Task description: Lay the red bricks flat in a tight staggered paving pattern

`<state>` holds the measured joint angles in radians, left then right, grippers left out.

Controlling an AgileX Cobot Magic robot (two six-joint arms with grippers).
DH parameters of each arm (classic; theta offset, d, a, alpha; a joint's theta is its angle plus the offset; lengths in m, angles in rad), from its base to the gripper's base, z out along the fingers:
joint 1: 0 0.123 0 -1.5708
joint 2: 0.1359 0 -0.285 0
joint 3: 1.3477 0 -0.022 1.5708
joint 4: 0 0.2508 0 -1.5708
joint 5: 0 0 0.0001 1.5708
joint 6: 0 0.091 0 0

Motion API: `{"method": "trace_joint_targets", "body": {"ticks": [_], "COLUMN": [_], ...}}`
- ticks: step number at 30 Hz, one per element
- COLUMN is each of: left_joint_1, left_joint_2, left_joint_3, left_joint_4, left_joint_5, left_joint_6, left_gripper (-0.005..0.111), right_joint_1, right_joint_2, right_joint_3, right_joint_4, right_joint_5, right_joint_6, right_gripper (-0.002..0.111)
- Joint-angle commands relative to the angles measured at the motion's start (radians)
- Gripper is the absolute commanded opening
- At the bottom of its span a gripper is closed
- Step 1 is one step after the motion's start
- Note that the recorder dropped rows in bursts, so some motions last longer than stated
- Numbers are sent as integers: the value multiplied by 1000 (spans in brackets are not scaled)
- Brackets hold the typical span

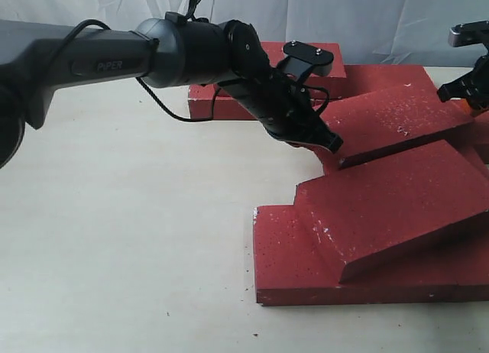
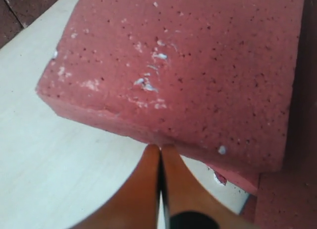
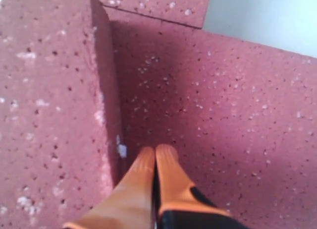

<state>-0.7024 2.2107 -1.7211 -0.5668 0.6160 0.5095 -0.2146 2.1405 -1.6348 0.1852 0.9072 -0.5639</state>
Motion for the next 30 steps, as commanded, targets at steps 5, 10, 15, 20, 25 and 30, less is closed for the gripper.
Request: {"method": "trace_joint_targets", "body": {"ticks": [5, 10, 15, 20, 25, 30], "left_joint_1": [-8, -8, -8, -1, 20, 46], "left_joint_2": [3, 3, 1, -23, -62, -93], "left_joint_3": [-7, -7, -7, -7, -7, -7], "left_joint_4": [-16, -16, -6, 21, 33, 59], "left_joint_5": [-53, -78, -102, -104, -70, -9], "left_joint_6": [1, 5, 5, 5, 5, -2], "left_gripper": [0, 0, 0, 0, 0, 0], "right_joint_1": [-4, -4, -4, -4, -4, 27], "right_joint_2": [-31, -54, -88, -118, -122, -122], "right_joint_3": [-8, -8, -8, -8, -8, -8], "right_joint_4": [44, 64, 97, 131, 179, 233], "right_joint_5": [49, 55, 61, 65, 87, 111], "right_joint_6": [-9, -9, -12, -12, -12, -38], "right_gripper": [-1, -1, -1, -1, -1, -1]}}
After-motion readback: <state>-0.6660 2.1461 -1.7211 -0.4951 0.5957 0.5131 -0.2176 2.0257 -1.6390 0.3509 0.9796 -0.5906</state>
